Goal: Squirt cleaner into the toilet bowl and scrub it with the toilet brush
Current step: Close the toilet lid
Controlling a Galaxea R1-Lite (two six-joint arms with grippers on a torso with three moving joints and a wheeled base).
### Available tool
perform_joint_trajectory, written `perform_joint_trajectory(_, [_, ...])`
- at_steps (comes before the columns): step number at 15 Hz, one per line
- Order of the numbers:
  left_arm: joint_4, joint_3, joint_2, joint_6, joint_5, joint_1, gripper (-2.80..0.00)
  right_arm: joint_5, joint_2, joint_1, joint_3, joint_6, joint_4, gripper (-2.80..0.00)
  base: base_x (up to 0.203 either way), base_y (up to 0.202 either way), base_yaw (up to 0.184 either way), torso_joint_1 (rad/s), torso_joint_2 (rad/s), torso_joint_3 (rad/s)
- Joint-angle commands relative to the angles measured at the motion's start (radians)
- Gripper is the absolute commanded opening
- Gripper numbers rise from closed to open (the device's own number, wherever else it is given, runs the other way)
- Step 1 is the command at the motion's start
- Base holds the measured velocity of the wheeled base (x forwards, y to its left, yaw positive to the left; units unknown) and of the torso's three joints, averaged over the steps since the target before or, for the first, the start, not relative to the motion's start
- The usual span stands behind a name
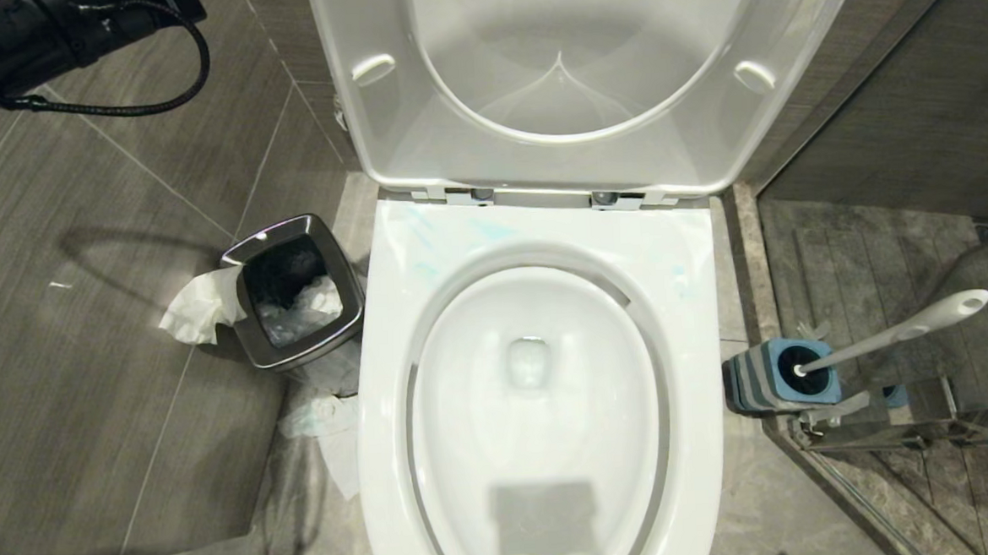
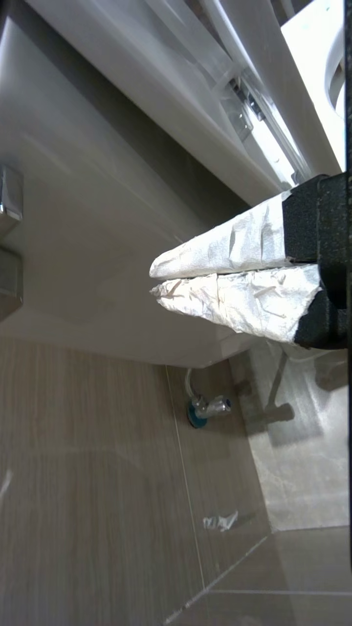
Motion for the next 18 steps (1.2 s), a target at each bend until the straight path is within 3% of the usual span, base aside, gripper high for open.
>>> perform_joint_trajectory(1, [-0.005, -0.005, 0.010, 0.000, -0.004, -0.006, -2.80, 0.000, 0.000, 0.000, 0.000, 0.001, 0.000, -2.80, 0.000, 0.000, 0.000, 0.000, 0.00, 0.000])
perform_joint_trajectory(4, [-0.005, -0.005, 0.012, 0.000, -0.030, -0.035, -2.80, 0.000, 0.000, 0.000, 0.000, 0.001, 0.000, -2.80, 0.000, 0.000, 0.000, 0.000, 0.00, 0.000])
perform_joint_trajectory(8, [-0.014, -0.005, 0.018, -0.018, -0.157, -0.052, -2.80, 0.000, 0.000, 0.000, 0.000, 0.001, 0.000, -2.80, 0.000, 0.000, 0.000, 0.000, 0.00, 0.000])
perform_joint_trajectory(16, [-0.188, -0.009, 0.090, -0.026, -0.158, -0.079, -2.80, 0.000, 0.000, 0.000, 0.000, 0.001, 0.000, -2.80, 0.000, 0.000, 0.000, 0.000, 0.00, 0.000])
perform_joint_trajectory(18, [-0.250, -0.009, 0.106, -0.054, -0.158, -0.079, -2.80, 0.000, 0.000, 0.000, 0.000, 0.001, 0.000, -2.80, 0.000, 0.000, 0.000, 0.000, 0.00, 0.000])
